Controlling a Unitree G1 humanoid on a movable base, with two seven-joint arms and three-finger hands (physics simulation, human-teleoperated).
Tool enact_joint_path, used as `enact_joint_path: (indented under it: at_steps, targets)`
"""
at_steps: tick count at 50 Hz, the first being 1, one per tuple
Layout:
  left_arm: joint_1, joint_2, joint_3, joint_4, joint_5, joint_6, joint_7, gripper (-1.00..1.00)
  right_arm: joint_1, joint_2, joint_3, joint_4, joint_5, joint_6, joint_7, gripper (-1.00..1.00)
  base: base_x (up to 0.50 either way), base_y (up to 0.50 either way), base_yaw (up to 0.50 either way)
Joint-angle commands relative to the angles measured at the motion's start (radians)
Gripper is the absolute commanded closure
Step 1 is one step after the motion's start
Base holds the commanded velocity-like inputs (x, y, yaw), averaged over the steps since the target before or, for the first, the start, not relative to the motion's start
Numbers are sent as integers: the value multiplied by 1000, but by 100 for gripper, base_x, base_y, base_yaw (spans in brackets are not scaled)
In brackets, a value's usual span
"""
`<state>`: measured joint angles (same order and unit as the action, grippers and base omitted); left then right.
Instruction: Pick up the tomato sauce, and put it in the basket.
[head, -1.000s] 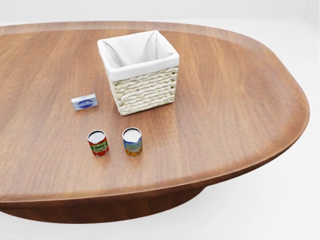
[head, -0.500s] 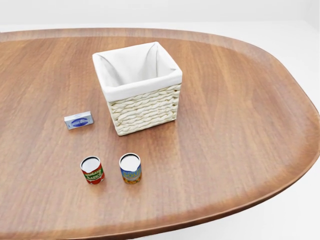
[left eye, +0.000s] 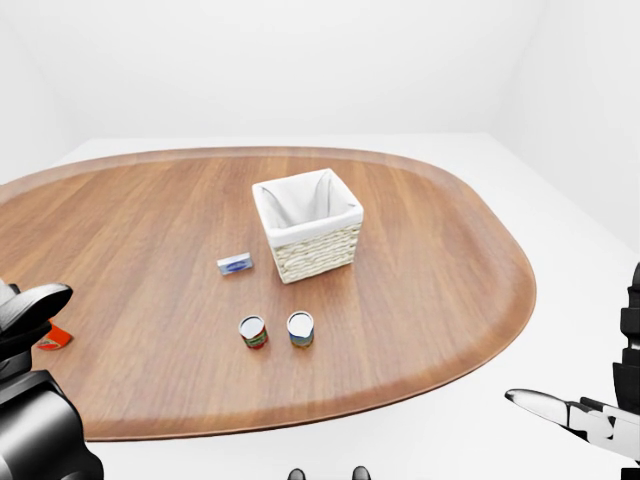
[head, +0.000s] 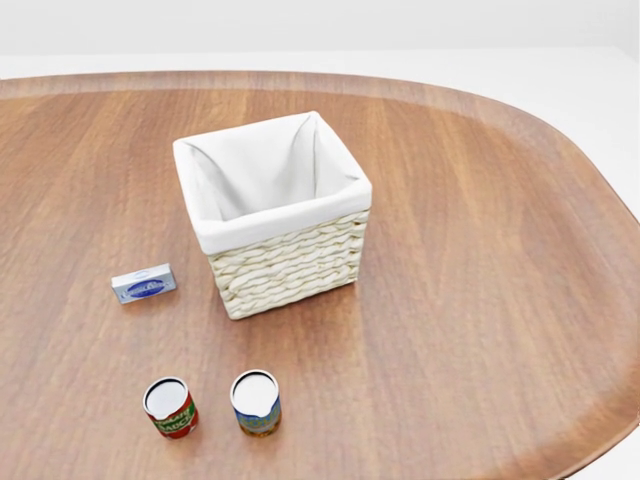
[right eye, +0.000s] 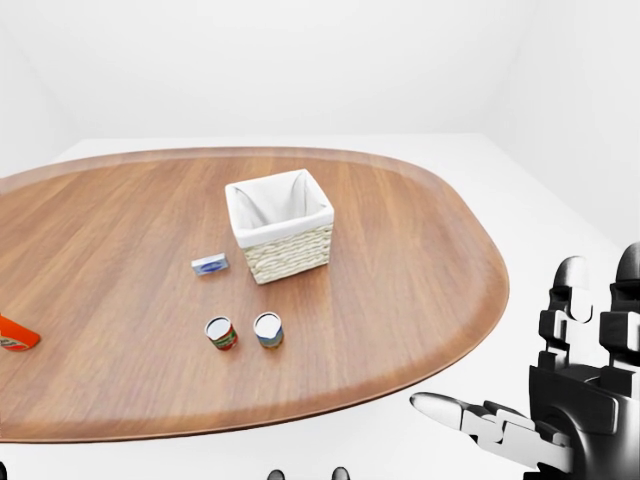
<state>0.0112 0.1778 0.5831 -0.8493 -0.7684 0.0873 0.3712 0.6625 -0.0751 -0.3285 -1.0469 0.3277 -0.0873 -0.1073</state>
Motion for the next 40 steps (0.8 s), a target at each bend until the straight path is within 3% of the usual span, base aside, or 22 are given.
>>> enact_joint_path:
  at_steps: [1, 24, 36, 37, 40]
  targets:
    - [-1, 1, -1, 0, 0, 0, 1, -100, 2, 1, 1, 0, -1, 0, 1, -100, 31, 0, 0]
    - [1, -3, -5, -1, 6, 0, -1, -100, 10, 3, -1, 0, -1, 0, -5, -100, 31, 0, 0]
    - [11, -12, -11, -19, 14, 0, -7, -100, 3, 3, -8, 0, 7, 0, 1, -100, 0, 0, 0]
    - [21, -14, -23, -41, 76, 0, -16, -100, 5, 2, -7, 0, 7, 0, 0, -100, 0, 0, 0]
    - [30, -24, -19, -95, 90, 0, -56, -100, 7, -2, -5, 0, 7, 0, -4, -100, 0, 0, 0]
